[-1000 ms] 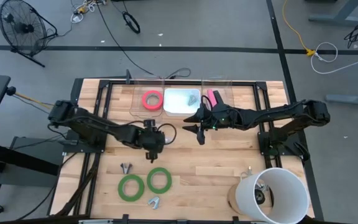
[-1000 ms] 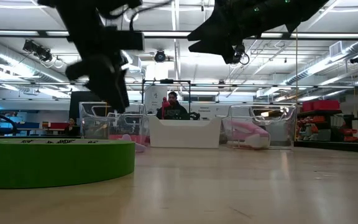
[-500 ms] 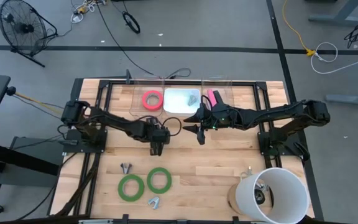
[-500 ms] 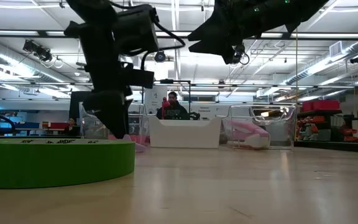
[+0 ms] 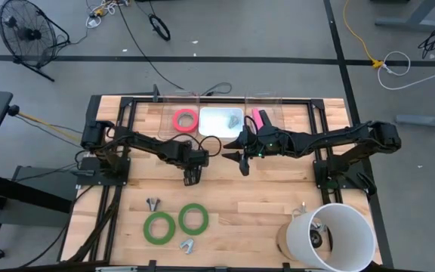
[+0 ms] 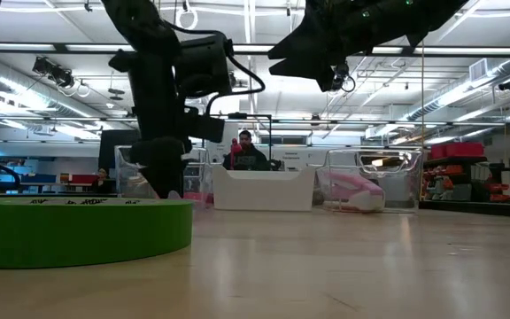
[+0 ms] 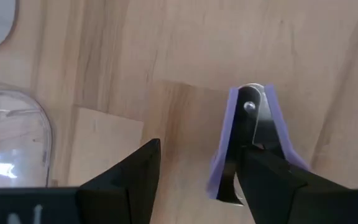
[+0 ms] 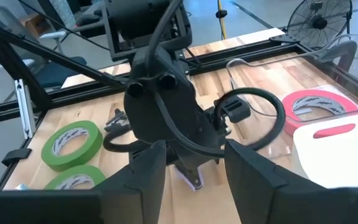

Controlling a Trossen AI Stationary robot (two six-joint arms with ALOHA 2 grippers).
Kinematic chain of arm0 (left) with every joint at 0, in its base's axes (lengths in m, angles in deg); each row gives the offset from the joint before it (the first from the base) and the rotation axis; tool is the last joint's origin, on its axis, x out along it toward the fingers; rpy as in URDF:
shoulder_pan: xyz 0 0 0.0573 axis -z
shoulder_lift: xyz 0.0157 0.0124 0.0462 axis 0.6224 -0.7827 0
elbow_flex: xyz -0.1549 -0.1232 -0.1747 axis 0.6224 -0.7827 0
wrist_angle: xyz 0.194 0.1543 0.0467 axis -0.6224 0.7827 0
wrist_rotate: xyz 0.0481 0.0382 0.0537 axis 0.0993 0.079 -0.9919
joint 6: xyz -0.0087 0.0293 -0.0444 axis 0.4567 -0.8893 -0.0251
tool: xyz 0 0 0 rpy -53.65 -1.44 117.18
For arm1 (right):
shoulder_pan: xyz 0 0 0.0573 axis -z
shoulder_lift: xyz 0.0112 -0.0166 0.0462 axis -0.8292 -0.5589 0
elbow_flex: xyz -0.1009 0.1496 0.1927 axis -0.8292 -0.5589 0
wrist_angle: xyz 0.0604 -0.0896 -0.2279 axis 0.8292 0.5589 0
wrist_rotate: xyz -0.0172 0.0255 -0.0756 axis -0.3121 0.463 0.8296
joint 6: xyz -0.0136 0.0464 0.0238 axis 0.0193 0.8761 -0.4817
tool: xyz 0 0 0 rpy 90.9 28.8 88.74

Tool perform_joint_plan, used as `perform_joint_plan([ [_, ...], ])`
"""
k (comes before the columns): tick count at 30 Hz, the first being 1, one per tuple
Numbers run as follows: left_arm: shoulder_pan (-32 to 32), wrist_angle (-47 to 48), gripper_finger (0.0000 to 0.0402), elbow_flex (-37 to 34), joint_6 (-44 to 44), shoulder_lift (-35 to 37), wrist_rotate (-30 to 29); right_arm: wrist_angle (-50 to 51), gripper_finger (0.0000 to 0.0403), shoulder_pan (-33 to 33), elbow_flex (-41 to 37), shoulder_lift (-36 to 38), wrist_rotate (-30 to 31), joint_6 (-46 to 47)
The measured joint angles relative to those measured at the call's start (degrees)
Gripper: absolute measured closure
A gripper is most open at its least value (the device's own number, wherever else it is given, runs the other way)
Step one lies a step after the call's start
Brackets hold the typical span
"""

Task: Pick and place Stapler, Stapler remover, tape
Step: Put the purple staple remover into the white bin

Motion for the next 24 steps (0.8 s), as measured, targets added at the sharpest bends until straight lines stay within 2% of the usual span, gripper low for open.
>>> perform_joint_plan([
  [4,-0.3,-0.2,0.0229,0.0,0.0,-0.9,1.1,-0.1,0.0239,0.0,0.0,0.0,0.0,0.0],
  [6,0.1,-0.4,0.0271,-0.1,0.0,-0.4,1.6,-0.1,0.0239,0.0,0.0,0.0,0.1,0.0],
  [9,0.5,-0.5,0.0357,-0.2,-0.2,0.6,2.9,-0.1,0.0239,0.0,0.0,0.0,0.1,-0.1],
  [10,0.6,-0.6,0.0365,-0.3,-0.2,1.0,3.1,-0.1,0.0239,0.0,0.0,0.0,0.1,-0.1],
  [24,2.2,-2.4,0.0363,-0.2,-0.2,6.5,1.6,-0.1,0.0239,0.0,0.0,0.0,0.2,-0.1],
])
